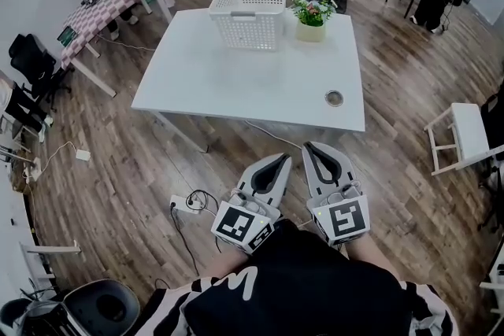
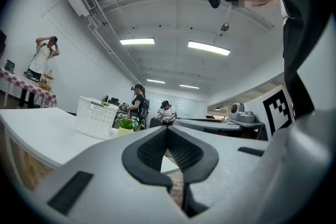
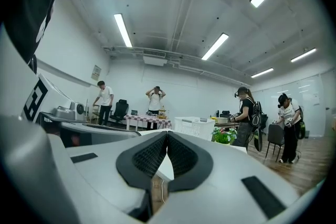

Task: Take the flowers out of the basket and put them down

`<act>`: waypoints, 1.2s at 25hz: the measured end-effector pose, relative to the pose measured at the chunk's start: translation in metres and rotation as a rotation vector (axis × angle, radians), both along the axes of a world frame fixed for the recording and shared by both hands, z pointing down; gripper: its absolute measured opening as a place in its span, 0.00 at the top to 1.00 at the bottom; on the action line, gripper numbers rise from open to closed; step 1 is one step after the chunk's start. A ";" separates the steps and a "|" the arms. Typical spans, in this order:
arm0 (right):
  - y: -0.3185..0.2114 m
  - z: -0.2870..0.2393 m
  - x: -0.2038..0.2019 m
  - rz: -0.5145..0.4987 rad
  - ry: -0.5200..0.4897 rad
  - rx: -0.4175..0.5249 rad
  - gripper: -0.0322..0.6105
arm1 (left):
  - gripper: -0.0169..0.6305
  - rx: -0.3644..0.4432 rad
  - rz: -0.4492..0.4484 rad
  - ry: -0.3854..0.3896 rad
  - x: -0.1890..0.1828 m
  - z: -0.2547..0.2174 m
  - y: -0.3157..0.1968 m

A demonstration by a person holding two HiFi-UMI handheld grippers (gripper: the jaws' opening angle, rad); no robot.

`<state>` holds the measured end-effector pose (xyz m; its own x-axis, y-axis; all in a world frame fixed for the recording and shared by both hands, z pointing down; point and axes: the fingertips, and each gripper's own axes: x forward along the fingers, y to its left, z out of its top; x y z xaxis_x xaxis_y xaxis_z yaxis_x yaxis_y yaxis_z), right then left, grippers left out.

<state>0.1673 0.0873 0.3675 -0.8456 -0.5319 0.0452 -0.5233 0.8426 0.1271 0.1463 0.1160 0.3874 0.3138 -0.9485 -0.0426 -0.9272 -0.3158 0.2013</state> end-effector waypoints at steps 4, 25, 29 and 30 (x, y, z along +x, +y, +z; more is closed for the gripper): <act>0.008 0.003 -0.002 -0.019 -0.005 -0.009 0.92 | 0.97 -0.006 -0.003 -0.004 0.001 0.003 0.008; 0.077 -0.002 -0.024 -0.011 -0.022 -0.020 0.92 | 0.97 0.001 -0.001 -0.009 -0.023 -0.005 0.080; 0.102 -0.004 -0.030 0.000 -0.034 -0.028 0.92 | 0.97 0.002 0.007 -0.010 -0.028 -0.007 0.105; 0.109 -0.005 -0.031 0.003 -0.036 -0.027 0.92 | 0.97 0.004 0.007 -0.009 -0.030 -0.007 0.112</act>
